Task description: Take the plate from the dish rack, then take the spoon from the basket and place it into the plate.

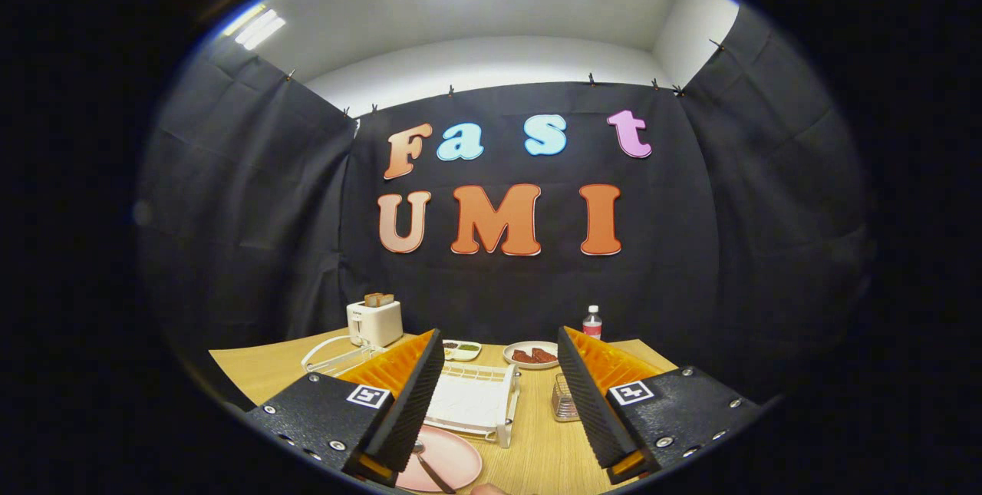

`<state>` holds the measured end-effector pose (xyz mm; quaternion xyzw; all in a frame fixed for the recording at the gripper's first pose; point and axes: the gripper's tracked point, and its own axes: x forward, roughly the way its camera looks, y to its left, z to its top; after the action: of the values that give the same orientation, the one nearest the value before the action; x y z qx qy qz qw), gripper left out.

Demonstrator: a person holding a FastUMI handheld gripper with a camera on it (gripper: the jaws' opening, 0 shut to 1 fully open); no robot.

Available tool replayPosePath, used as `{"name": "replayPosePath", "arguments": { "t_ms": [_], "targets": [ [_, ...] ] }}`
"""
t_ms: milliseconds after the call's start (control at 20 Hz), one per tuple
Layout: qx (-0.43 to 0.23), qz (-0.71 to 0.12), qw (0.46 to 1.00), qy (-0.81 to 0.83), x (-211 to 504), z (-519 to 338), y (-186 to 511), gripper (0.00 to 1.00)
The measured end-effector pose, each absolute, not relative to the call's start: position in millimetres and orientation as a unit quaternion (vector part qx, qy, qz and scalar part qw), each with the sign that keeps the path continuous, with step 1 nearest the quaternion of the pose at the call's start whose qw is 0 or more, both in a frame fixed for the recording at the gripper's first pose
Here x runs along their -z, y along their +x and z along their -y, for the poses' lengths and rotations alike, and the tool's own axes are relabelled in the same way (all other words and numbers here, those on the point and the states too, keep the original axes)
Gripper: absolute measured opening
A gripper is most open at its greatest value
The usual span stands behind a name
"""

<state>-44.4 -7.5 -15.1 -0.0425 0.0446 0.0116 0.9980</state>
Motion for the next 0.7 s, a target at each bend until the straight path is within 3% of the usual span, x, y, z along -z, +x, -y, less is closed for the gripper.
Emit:
{"name": "replayPosePath", "arguments": {
  "t_ms": [700],
  "targets": [
    [-0.013, -0.034, 0.998, -0.047, 12.5, -3.3, -40.9, 0.89]
  ]
}}
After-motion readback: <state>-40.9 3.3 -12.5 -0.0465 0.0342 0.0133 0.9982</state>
